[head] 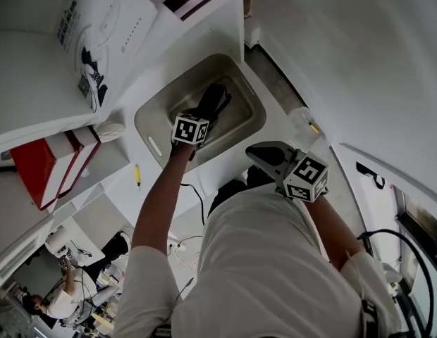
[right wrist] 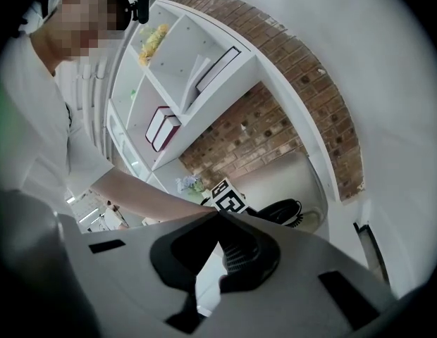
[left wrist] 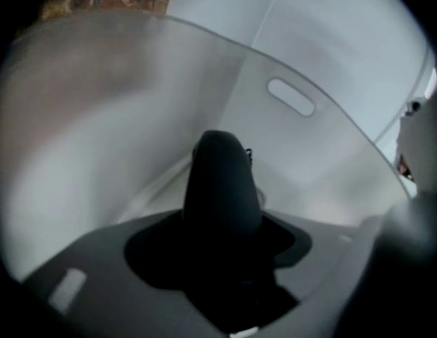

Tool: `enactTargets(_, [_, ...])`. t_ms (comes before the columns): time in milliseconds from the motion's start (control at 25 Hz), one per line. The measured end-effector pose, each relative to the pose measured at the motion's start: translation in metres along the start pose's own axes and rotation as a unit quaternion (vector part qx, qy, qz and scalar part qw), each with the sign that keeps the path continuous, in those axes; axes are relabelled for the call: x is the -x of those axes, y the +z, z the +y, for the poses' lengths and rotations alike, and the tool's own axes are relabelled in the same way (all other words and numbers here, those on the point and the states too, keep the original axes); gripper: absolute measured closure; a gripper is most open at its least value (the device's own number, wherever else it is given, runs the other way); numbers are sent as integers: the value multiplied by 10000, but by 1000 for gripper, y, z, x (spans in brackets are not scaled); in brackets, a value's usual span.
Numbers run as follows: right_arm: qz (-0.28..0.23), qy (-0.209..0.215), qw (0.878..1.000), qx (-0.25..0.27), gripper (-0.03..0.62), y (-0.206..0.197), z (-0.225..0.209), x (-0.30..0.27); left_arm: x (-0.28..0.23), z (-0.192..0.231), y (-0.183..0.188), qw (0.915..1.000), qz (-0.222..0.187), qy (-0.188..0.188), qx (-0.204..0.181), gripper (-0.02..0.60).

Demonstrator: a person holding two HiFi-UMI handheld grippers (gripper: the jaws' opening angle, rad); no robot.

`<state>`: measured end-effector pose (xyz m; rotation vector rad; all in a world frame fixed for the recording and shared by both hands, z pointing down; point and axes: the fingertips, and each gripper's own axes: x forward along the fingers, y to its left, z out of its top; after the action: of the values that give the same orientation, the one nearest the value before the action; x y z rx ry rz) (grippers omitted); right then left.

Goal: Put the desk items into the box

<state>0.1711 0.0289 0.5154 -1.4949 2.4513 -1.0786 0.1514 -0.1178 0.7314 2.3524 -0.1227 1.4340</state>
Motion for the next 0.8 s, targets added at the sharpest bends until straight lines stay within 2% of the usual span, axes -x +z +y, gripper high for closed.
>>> enactTargets(360, [37, -244, 9996, -157, 594, -13, -9, 12, -47, 28, -28, 9979, 623, 198, 20, 290])
enactTargets(800, [123, -400, 9988, -270, 594, -21, -22, 15, -70, 36, -37, 9978, 604, 288, -43, 288])
